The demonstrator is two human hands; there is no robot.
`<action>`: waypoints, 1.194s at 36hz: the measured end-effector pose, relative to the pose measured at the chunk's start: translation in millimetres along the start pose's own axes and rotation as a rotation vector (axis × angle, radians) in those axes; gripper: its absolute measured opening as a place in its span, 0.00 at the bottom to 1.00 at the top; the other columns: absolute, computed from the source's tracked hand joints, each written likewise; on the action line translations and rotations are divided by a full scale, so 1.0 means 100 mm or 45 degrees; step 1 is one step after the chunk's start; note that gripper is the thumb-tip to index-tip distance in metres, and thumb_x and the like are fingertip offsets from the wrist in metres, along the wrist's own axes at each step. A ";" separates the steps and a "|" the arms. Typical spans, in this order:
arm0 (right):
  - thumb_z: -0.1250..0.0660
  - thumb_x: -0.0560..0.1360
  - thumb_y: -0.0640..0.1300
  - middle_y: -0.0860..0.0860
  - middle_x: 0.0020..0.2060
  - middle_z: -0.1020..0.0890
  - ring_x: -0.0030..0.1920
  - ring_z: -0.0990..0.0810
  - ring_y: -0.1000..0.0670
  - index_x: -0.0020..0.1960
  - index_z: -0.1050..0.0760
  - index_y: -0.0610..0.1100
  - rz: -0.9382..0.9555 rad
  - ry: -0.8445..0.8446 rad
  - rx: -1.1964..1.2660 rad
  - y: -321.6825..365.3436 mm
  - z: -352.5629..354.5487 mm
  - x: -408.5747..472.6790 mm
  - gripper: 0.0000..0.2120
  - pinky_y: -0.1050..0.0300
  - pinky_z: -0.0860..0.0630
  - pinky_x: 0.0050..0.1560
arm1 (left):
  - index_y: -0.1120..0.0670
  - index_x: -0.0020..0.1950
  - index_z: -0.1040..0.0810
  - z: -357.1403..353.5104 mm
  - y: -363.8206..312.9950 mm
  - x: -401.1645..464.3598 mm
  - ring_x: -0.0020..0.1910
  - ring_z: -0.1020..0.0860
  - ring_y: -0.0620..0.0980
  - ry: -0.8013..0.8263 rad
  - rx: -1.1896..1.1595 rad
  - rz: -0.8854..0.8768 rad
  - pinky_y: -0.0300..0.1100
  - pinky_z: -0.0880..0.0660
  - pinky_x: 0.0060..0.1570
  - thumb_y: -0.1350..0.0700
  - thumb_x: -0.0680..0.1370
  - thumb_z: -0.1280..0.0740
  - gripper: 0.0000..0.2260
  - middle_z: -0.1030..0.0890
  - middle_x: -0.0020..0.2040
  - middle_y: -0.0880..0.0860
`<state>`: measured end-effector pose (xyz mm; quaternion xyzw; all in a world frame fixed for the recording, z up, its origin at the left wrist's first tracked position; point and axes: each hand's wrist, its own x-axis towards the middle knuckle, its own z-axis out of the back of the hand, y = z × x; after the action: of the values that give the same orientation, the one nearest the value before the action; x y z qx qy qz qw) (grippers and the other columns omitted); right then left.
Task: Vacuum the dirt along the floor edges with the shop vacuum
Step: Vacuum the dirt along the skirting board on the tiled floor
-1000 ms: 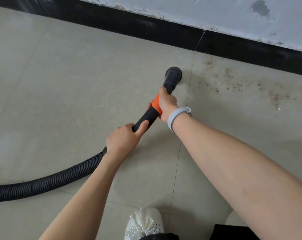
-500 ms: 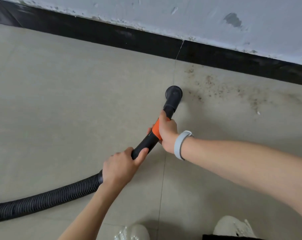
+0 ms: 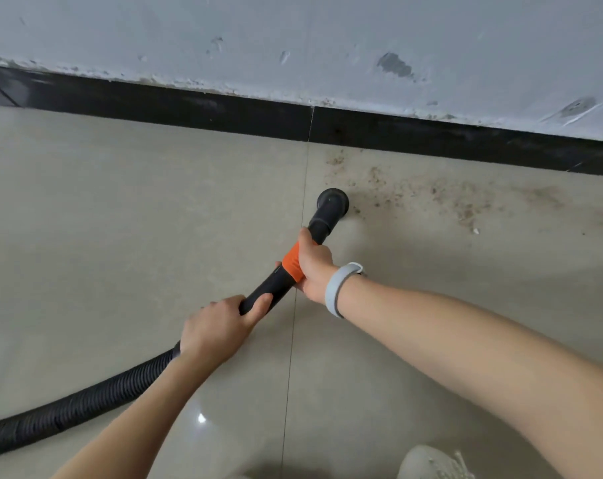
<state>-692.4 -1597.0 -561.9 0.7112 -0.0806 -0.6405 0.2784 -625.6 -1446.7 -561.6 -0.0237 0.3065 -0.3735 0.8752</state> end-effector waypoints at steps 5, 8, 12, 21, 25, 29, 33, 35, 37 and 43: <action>0.34 0.71 0.58 0.44 0.54 0.22 0.56 0.21 0.41 0.66 0.33 0.44 0.009 0.007 0.161 0.15 -0.02 0.10 0.29 0.42 0.23 0.59 | 0.52 0.38 0.27 0.21 -0.17 0.28 0.40 0.21 0.53 0.049 0.033 -0.018 0.44 0.27 0.43 0.32 0.77 0.52 0.27 0.20 0.36 0.51; 0.31 0.71 0.55 0.43 0.59 0.23 0.57 0.22 0.42 0.66 0.32 0.45 -0.001 0.028 0.212 0.21 0.02 0.11 0.28 0.42 0.23 0.58 | 0.52 0.39 0.27 0.30 -0.32 0.40 0.39 0.20 0.53 0.076 0.048 -0.016 0.44 0.26 0.44 0.33 0.77 0.52 0.27 0.19 0.37 0.52; 0.30 0.71 0.55 0.44 0.59 0.21 0.56 0.21 0.44 0.66 0.31 0.45 -0.016 0.067 0.321 0.31 0.06 0.18 0.28 0.44 0.24 0.60 | 0.52 0.40 0.25 0.35 -0.47 0.49 0.33 0.23 0.49 0.085 0.039 0.013 0.41 0.30 0.37 0.33 0.78 0.53 0.28 0.20 0.33 0.50; 0.33 0.74 0.52 0.45 0.48 0.21 0.43 0.19 0.47 0.63 0.32 0.41 0.001 0.062 0.380 0.54 0.04 0.31 0.24 0.48 0.21 0.54 | 0.52 0.43 0.24 0.50 -0.70 0.64 0.39 0.21 0.52 -0.062 0.200 0.027 0.43 0.28 0.40 0.32 0.77 0.53 0.29 0.19 0.37 0.51; 0.34 0.75 0.53 0.48 0.43 0.27 0.38 0.20 0.50 0.62 0.39 0.45 -0.011 0.051 0.310 0.61 -0.07 0.21 0.22 0.49 0.19 0.51 | 0.53 0.39 0.28 0.56 -0.69 0.58 0.39 0.23 0.54 -0.158 0.329 0.077 0.44 0.33 0.36 0.32 0.76 0.53 0.28 0.22 0.37 0.52; 0.35 0.77 0.54 0.47 0.48 0.23 0.33 0.21 0.52 0.65 0.37 0.43 -0.016 0.137 0.187 0.60 -0.15 0.09 0.24 0.59 0.22 0.33 | 0.53 0.38 0.29 0.52 -0.55 0.47 0.38 0.23 0.54 -0.168 0.291 0.160 0.44 0.33 0.36 0.31 0.76 0.54 0.29 0.21 0.37 0.51; 0.37 0.78 0.52 0.47 0.42 0.23 0.31 0.22 0.51 0.67 0.38 0.43 0.012 0.168 0.123 0.54 -0.21 0.10 0.22 0.53 0.18 0.46 | 0.52 0.43 0.27 0.49 -0.41 0.46 0.38 0.21 0.51 -0.029 0.148 0.159 0.43 0.27 0.41 0.32 0.77 0.54 0.28 0.19 0.39 0.51; 0.39 0.78 0.52 0.47 0.41 0.24 0.32 0.22 0.51 0.66 0.39 0.44 0.030 0.159 0.089 0.52 -0.20 0.11 0.21 0.51 0.19 0.50 | 0.52 0.44 0.27 0.49 -0.39 0.44 0.38 0.20 0.51 0.005 0.113 0.128 0.44 0.26 0.41 0.32 0.77 0.53 0.27 0.19 0.39 0.51; 0.39 0.78 0.52 0.48 0.41 0.25 0.32 0.22 0.50 0.66 0.40 0.44 0.025 0.153 0.074 0.51 -0.16 0.11 0.21 0.51 0.19 0.51 | 0.53 0.44 0.27 0.48 -0.41 0.40 0.38 0.20 0.51 0.010 0.100 0.101 0.44 0.26 0.41 0.33 0.77 0.51 0.26 0.19 0.39 0.51; 0.37 0.79 0.52 0.43 0.57 0.22 0.38 0.21 0.48 0.67 0.37 0.42 -0.060 0.135 0.099 0.53 0.00 0.06 0.22 0.58 0.23 0.31 | 0.54 0.43 0.28 0.48 -0.53 0.26 0.37 0.20 0.52 0.048 0.096 0.043 0.45 0.25 0.42 0.34 0.78 0.50 0.25 0.19 0.39 0.52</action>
<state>-678.2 -1643.9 -541.0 0.7562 -0.0739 -0.6046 0.2391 -619.1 -1511.1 -521.2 0.0215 0.3089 -0.3703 0.8758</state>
